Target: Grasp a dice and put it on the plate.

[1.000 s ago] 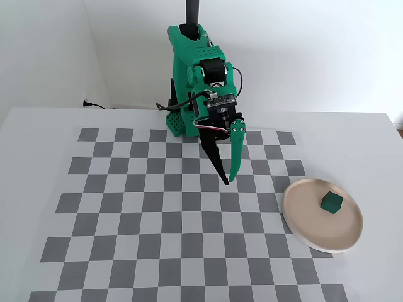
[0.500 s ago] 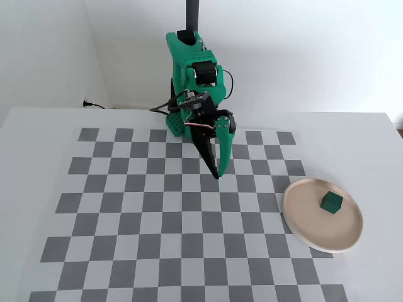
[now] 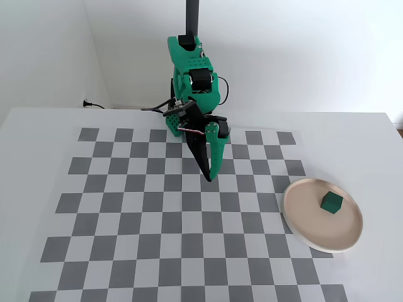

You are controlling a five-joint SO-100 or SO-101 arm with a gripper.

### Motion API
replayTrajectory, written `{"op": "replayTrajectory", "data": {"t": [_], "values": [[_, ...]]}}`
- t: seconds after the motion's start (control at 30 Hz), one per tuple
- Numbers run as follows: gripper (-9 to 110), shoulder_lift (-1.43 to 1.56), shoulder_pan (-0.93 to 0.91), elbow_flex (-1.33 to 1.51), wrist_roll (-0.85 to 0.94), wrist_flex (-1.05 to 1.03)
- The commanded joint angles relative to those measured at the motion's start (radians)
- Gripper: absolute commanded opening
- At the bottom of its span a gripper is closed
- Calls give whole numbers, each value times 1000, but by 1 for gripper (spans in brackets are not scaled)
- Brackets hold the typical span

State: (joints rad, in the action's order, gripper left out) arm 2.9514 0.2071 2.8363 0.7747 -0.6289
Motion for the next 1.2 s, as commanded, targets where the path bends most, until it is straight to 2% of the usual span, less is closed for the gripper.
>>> {"op": "replayTrajectory", "data": {"t": [0.0,0.27,0.63,0.7,0.8,0.87,1.03,1.17], "values": [[-4,67,-25,23,-31,20],[-4,382,-44,150,-132,-115],[-4,382,-89,239,-380,-86],[2,383,-127,258,-339,-103],[3,383,-163,258,-288,-167],[-4,383,-175,258,-341,-170],[-4,385,-209,258,-502,-69],[-4,385,-230,258,-591,-114]]}}
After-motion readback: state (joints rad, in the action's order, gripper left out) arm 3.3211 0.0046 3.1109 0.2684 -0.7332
